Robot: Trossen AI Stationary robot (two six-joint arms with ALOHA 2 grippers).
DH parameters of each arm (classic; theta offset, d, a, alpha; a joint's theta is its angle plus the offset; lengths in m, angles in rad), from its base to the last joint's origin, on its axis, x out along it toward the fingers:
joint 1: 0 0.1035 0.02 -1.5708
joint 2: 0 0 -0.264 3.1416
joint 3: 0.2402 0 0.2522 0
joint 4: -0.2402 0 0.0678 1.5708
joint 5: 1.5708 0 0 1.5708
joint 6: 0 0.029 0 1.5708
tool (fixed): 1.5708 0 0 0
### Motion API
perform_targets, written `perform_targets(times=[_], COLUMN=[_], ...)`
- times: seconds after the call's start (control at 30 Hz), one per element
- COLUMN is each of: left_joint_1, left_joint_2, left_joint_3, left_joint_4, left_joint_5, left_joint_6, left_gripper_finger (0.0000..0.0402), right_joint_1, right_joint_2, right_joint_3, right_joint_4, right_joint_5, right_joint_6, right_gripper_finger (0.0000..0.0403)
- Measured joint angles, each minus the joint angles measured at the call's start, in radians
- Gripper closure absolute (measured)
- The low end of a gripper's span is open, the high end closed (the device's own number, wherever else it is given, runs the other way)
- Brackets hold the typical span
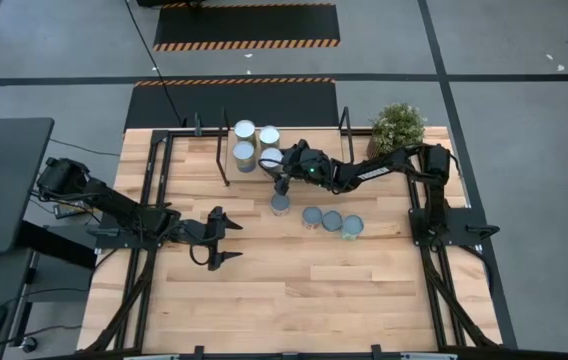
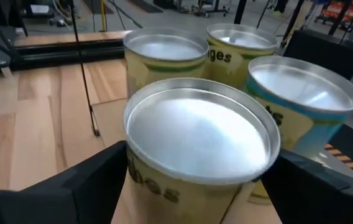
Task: Pick and place cans onto a shelf
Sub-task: Put the canned peaches on the shelf
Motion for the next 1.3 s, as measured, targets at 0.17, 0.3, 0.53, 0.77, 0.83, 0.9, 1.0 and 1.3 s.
perform_targets(times=[0.17, 0.3, 0.53, 0.77, 0.83, 0.9, 1.0, 1.3], left_joint_1=[0.000, 0.000, 0.000, 0.000, 0.000, 0.000, 0.000, 0.000], left_joint_2=[0.000, 0.000, 0.000, 0.000, 0.000, 0.000, 0.000, 0.000], left_joint_3=[0.000, 0.000, 0.000, 0.000, 0.000, 0.000, 0.000, 0.000], left_joint_4=[0.000, 0.000, 0.000, 0.000, 0.000, 0.000, 0.000, 0.000], left_joint_5=[0.000, 0.000, 0.000, 0.000, 0.000, 0.000, 0.000, 0.000], left_joint_6=[0.000, 0.000, 0.001, 0.001, 0.001, 0.001, 0.001, 0.001], left_gripper_finger=[0.0012, 0.0012, 0.0012, 0.0012, 0.0012, 0.0012, 0.0012, 0.0012], right_joint_1=[-0.007, -0.007, -0.007, -0.007, -0.007, -0.007, -0.009, -0.002], right_joint_2=[0.000, 0.000, 0.000, 0.000, 0.000, 0.000, 0.000, 0.000], right_joint_3=[0.000, 0.000, 0.000, 0.060, 0.085, 0.104, 0.120, 0.125], right_joint_4=[-0.020, -0.036, -0.081, -0.187, -0.219, -0.233, -0.249, -0.242], right_joint_5=[-0.001, -0.001, -0.038, -0.043, -0.043, -0.043, -0.043, -0.036], right_joint_6=[0.006, 0.005, 0.003, 0.003, 0.003, 0.000, -0.005, -0.015], right_gripper_finger=[0.0042, 0.0041, 0.0041, 0.0041, 0.0041, 0.0041, 0.0041, 0.0041])
